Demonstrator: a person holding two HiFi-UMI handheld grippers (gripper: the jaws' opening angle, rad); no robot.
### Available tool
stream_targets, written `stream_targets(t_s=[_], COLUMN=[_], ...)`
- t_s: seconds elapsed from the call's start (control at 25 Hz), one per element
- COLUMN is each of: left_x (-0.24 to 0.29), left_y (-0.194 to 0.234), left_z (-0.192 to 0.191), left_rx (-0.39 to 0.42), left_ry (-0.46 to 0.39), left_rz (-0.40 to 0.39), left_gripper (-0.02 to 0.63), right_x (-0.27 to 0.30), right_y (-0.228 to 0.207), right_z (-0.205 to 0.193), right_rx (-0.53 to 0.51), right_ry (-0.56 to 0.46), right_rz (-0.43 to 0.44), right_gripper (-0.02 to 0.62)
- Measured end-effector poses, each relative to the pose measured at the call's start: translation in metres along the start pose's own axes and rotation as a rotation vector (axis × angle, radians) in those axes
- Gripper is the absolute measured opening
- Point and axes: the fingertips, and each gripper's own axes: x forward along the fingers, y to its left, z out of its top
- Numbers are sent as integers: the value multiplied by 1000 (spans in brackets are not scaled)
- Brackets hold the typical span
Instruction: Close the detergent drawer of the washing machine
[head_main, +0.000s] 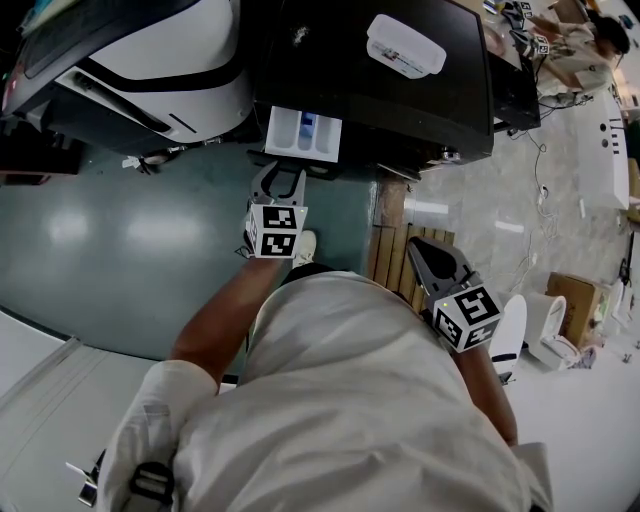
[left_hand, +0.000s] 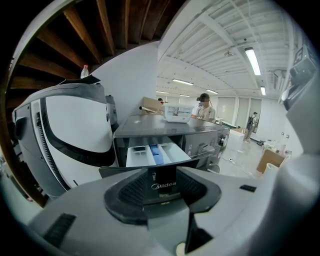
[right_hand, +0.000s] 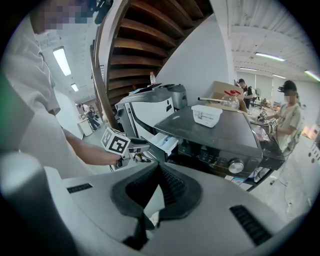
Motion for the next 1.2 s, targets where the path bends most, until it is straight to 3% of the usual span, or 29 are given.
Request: stream_targets(t_s=[1.2], left_x=[28], left_y=[11], left_z=[19], left_rx=[19], left_ry=[-9], left_rz=[-10], left_gripper=[169], right_x=[7], right_y=[-14], right_z=[8], right_rx=[26], right_ry=[6], right_rz=[-30], right_gripper=[3])
